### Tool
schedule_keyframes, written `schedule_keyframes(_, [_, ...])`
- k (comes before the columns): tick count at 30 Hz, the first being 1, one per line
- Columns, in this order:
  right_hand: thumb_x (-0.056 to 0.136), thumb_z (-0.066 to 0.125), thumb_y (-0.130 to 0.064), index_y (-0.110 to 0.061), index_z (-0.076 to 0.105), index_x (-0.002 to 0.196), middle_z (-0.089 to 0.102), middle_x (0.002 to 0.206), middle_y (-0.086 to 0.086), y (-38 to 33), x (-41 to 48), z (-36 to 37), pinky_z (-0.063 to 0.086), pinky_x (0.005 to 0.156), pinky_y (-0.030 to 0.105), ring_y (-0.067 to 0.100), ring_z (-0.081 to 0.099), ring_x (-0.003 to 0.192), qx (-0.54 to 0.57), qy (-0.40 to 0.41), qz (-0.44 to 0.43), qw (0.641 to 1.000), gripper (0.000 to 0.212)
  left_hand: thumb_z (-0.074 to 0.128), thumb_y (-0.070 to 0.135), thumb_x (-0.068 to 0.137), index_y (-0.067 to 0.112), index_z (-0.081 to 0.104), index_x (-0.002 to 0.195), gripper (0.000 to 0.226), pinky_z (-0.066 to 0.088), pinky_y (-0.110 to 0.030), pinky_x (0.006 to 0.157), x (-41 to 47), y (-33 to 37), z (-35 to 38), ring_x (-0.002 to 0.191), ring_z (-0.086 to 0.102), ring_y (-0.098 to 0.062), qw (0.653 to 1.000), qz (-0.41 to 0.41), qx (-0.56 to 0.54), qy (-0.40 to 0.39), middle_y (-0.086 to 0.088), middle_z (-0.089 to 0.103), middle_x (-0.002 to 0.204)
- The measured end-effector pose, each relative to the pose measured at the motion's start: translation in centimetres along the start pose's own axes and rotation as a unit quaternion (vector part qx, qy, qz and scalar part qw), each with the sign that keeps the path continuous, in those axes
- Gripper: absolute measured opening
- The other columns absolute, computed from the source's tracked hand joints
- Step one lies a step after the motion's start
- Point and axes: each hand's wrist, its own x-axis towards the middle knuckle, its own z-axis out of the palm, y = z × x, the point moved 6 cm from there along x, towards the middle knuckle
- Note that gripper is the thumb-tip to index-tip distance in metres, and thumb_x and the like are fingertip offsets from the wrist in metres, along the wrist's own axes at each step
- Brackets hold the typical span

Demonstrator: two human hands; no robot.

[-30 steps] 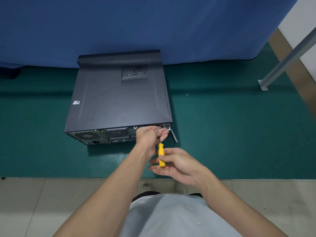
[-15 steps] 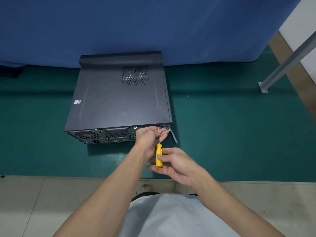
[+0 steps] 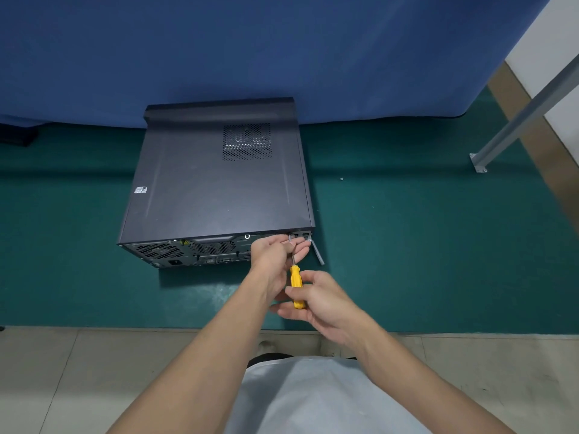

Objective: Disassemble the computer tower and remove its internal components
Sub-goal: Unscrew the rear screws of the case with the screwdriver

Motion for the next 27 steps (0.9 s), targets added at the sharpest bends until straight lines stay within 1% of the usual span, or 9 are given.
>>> schedule_keyframes(4, [0.086,0.059,0.007,-0.002,0.053,0.102,0.066,0.098,0.024,0.19,0.27,-0.49,0.059,0.076,0.039,0.027,0.072,0.071,-0.107,0.091,-0.030,0.990,0.019,0.062,-0.014,0.084,-0.001,0.060,0.099,0.020,0.060,-0.029,0.067,0.13,0.13,-0.62,0.071,0.073,-0.024,0.991,0.041,0.105,0.067,-0.020,0.069,0.086])
schedule_keyframes(6, [0.087,0.059,0.006,0.001,0.053,0.103,0.065,0.094,0.023,0.20,0.32,-0.49,0.059,0.074,0.037,0.027,0.071,0.072,-0.083,0.075,-0.031,0.993,0.018,0.059,-0.014,0.086,-0.001,0.059,0.100,0.019,0.060,-0.029,0.067,0.14,0.22,-0.52,0.069,0.073,-0.023,0.991,0.043,0.105,0.068,-0.019,0.069,0.085])
schedule_keyframes(11, [0.094,0.048,0.005,0.011,0.052,0.117,0.063,0.096,0.023,0.14,-0.06,-0.29,0.057,0.070,0.034,0.036,0.070,0.085,0.051,-0.040,0.036,0.997,0.024,0.040,-0.021,0.090,-0.009,0.048,0.112,0.026,0.061,-0.032,0.068,0.16,0.23,-0.06,0.077,0.070,-0.033,1.000,-0.002,0.017,-0.013,-0.029,0.064,0.093])
schedule_keyframes(14, [0.090,0.055,0.007,0.004,0.051,0.114,0.063,0.095,0.020,0.06,0.09,-0.84,0.057,0.064,0.028,0.030,0.072,0.074,-0.038,0.033,0.011,0.999,0.024,0.049,-0.018,0.089,-0.009,0.052,0.109,0.022,0.060,-0.033,0.073,0.11,0.34,-0.31,0.082,0.071,-0.033,0.999,0.002,0.047,-0.003,-0.027,0.066,0.094])
schedule_keyframes(17, [0.086,0.064,0.004,-0.003,0.051,0.110,0.065,0.094,0.015,0.19,0.31,-0.82,0.057,0.064,0.028,0.024,0.072,0.069,-0.110,0.082,-0.013,0.991,0.028,0.063,-0.015,0.083,-0.007,0.058,0.104,0.024,0.060,-0.031,0.072,0.17,0.57,-0.64,0.078,0.073,-0.027,0.994,0.029,0.102,0.038,-0.022,0.069,0.089])
schedule_keyframes(20, [0.089,0.060,0.002,0.001,0.052,0.112,0.065,0.092,0.016,0.23,0.32,-0.69,0.057,0.065,0.029,0.025,0.072,0.073,-0.071,0.057,-0.008,0.996,0.025,0.053,-0.018,0.088,-0.008,0.055,0.106,0.021,0.060,-0.028,0.069,0.17,0.56,-0.43,0.076,0.072,-0.026,0.996,0.025,0.083,0.030,-0.023,0.068,0.088])
schedule_keyframes(23, [0.094,0.050,0.003,0.008,0.053,0.114,0.065,0.093,0.021,0.35,-0.03,-0.21,0.057,0.067,0.032,0.034,0.070,0.084,0.046,-0.028,0.039,0.998,0.021,0.042,-0.019,0.092,-0.010,0.049,0.113,0.024,0.059,-0.032,0.073,0.08,0.41,-0.13,0.084,0.070,-0.033,0.999,0.005,0.036,-0.008,-0.028,0.065,0.095])
schedule_keyframes(24, [0.094,0.050,0.003,0.009,0.054,0.112,0.065,0.093,0.022,0.32,-0.13,-0.12,0.057,0.067,0.031,0.035,0.070,0.084,0.052,-0.039,0.042,0.997,0.020,0.041,-0.019,0.092,-0.010,0.048,0.114,0.025,0.059,-0.033,0.076,0.00,0.35,-0.13,0.086,0.069,-0.034,1.000,0.000,0.025,-0.018,-0.030,0.064,0.098])
schedule_keyframes(27, [0.090,0.058,0.003,0.003,0.054,0.111,0.065,0.096,0.018,0.17,0.04,-0.61,0.057,0.065,0.027,0.029,0.072,0.077,-0.050,0.039,0.014,0.998,0.021,0.052,-0.017,0.089,-0.008,0.052,0.110,0.023,0.060,-0.033,0.076,-0.19,0.33,-0.40,0.085,0.071,-0.032,0.999,0.008,0.040,-0.012,-0.028,0.066,0.097])
